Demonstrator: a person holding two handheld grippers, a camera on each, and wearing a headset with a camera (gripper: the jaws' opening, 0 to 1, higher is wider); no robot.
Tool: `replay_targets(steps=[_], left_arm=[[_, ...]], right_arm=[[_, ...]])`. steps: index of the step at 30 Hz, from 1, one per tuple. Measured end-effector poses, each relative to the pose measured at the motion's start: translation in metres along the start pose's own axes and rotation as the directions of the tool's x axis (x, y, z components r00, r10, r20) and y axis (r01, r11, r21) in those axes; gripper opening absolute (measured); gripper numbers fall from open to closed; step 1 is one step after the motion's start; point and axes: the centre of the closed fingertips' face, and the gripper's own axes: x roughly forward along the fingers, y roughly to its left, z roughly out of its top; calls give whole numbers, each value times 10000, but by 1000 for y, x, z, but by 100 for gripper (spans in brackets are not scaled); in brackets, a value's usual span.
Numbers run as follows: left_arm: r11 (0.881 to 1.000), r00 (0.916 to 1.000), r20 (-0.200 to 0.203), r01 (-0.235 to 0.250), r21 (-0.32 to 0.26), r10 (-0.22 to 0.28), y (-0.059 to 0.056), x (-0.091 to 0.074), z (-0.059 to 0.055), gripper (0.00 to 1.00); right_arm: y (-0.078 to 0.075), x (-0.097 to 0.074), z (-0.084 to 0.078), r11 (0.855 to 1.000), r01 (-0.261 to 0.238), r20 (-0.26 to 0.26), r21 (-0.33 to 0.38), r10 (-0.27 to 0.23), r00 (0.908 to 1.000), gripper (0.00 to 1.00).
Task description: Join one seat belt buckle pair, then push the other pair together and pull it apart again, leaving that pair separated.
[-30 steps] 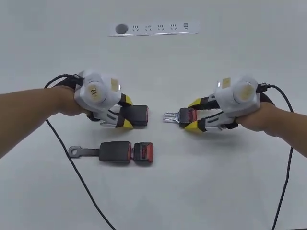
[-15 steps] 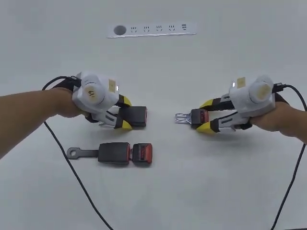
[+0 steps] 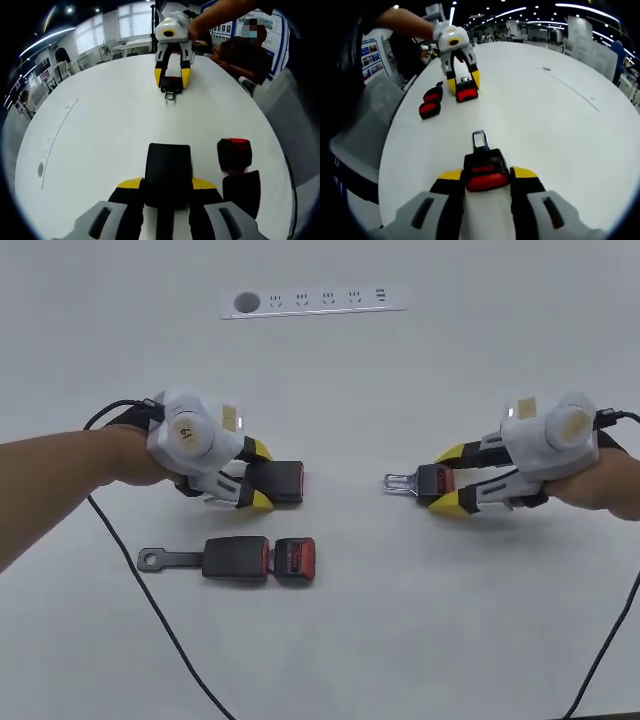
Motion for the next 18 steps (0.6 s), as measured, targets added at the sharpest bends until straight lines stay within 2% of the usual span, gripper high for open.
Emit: replay_targets(steps=[7,8,9,10,11,12,14,17,18], left_arm=[[9995,9995,-251,-179,-278,172,1,0,0,37],[9984,9991,-325,-274,-499,258,1,0,0,38],[9971,9994,-236,-264,-707,248,0,0,2,39],[9954,9993,-215,-309,-910,291,0,-1,4,42],[9943,9992,-175,-377,-997,361,1,-3,5,46],[9914,9986,-113,-532,-1193,522,4,-6,7,49],[9863,9966,98,-795,-1446,817,8,-12,11,54],[9752,9907,316,-1241,-1835,1320,12,-21,17,64],[9674,9851,486,-1520,-2023,1650,15,-25,20,68]], right_arm=[[2,1,0,9996,73,-69,-278,-74,9999,36],[2,1,1,9998,86,-56,-186,-87,9999,37],[2,1,2,9999,159,-48,-64,-159,9999,38],[1,0,2,9995,299,-84,45,-299,9995,41],[1,0,2,9993,348,-43,127,-348,9994,51],[0,-1,6,9980,433,227,468,-444,9988,60],[-1,-5,10,9941,543,441,938,-586,9973,72],[-5,-12,17,9916,1208,617,460,-1235,9904,72],[-5,-13,19,9897,1324,685,540,-1359,9883,73]])
